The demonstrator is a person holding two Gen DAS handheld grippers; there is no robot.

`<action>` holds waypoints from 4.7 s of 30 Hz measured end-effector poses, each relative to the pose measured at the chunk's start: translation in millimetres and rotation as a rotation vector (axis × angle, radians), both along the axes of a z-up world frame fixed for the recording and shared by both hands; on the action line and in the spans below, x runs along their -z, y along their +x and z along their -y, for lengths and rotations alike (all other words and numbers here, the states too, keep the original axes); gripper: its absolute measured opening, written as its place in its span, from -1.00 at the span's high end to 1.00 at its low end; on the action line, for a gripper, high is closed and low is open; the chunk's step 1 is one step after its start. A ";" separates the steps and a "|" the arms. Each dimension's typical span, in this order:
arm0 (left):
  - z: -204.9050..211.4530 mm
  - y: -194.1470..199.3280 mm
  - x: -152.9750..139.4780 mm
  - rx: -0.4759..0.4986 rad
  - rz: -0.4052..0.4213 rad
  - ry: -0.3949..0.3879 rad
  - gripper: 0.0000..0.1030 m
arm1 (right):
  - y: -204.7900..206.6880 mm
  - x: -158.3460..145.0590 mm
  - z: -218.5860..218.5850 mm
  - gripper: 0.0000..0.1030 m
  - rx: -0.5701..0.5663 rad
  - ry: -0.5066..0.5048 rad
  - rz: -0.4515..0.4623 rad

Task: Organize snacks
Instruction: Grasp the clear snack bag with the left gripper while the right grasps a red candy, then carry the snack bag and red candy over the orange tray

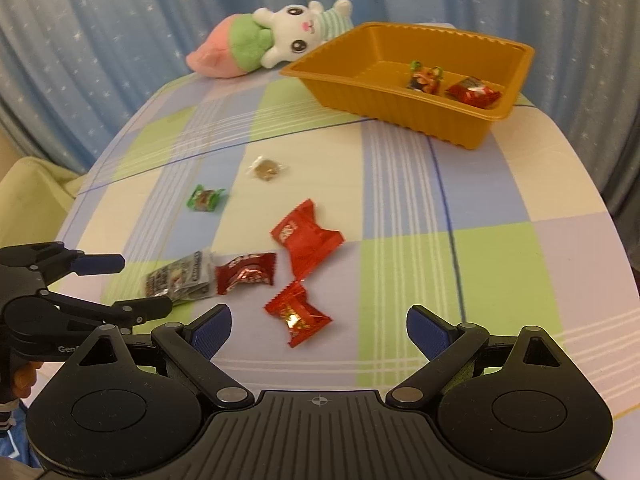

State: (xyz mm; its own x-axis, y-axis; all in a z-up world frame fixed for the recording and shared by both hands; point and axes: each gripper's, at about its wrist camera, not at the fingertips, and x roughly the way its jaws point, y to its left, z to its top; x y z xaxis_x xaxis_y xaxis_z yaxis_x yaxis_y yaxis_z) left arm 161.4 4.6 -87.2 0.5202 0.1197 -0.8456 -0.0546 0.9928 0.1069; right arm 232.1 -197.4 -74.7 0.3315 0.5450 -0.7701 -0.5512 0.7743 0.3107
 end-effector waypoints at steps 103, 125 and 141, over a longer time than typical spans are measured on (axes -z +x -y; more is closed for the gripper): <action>-52.9 -26.3 -39.4 -0.371 0.090 -0.132 0.32 | 49.6 -1.8 -32.4 0.45 -0.254 -0.026 0.150; -15.6 74.3 -90.4 -0.143 0.213 -0.123 0.32 | 87.2 -38.5 -13.4 0.45 -0.140 0.067 0.202; 1.4 219.3 -113.9 0.025 0.273 -0.128 0.32 | 175.3 -63.0 -22.6 0.45 0.023 0.141 0.239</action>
State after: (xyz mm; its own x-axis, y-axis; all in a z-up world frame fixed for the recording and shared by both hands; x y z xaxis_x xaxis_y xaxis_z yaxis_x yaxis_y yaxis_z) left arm 380.7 3.3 26.7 0.7319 0.0055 -0.6814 -0.0396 0.9986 -0.0345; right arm 407.3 -174.7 -11.8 0.5081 0.6317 -0.5855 -0.6049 0.7456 0.2796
